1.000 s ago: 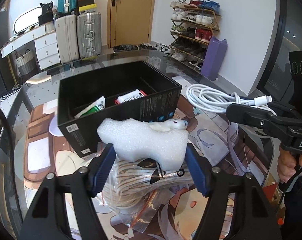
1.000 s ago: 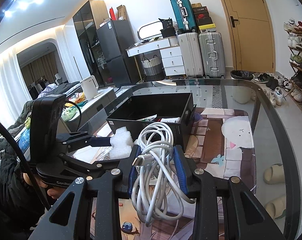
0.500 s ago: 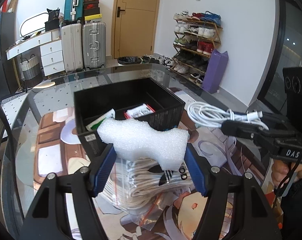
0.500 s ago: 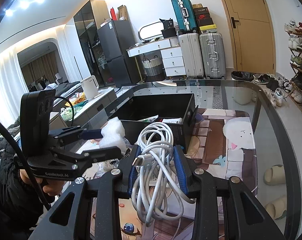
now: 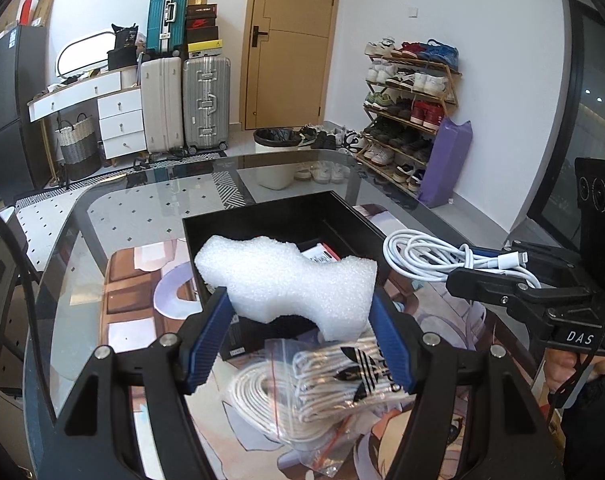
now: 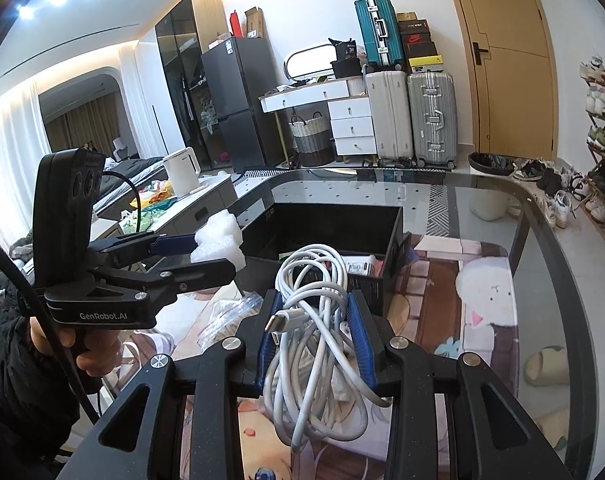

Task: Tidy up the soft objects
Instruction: 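Carry the foam block with the left tool while the right tool carries the cable over the box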

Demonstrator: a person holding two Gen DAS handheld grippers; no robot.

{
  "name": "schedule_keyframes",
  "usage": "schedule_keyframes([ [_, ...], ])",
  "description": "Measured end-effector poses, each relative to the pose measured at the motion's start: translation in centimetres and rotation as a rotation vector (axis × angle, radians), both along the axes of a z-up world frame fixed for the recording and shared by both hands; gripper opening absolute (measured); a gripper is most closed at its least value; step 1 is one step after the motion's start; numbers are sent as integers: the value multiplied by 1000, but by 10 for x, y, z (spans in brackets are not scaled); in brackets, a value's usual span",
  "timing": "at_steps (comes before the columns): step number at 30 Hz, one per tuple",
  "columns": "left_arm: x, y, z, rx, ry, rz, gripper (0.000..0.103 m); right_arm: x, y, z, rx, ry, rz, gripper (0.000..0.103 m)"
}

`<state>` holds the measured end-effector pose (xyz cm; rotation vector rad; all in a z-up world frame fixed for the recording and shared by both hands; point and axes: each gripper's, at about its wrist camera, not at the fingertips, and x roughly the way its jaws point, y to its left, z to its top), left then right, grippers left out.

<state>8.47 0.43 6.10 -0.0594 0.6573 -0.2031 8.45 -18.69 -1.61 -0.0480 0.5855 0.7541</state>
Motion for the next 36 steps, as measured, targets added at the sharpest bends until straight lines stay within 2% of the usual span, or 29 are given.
schedule_keyframes([
  [15, 25, 8, -4, 6, 16, 42, 69, 32, 23, 17, -51, 9, -4, 34],
  [24, 41, 14, -11, -6, 40, 58, 69, 52, 34, 13, -82, 29, 12, 34],
  [36, 59, 11, -22, 24, 73, 47, 69, 79, 56, 1, -151, 29, 25, 34],
])
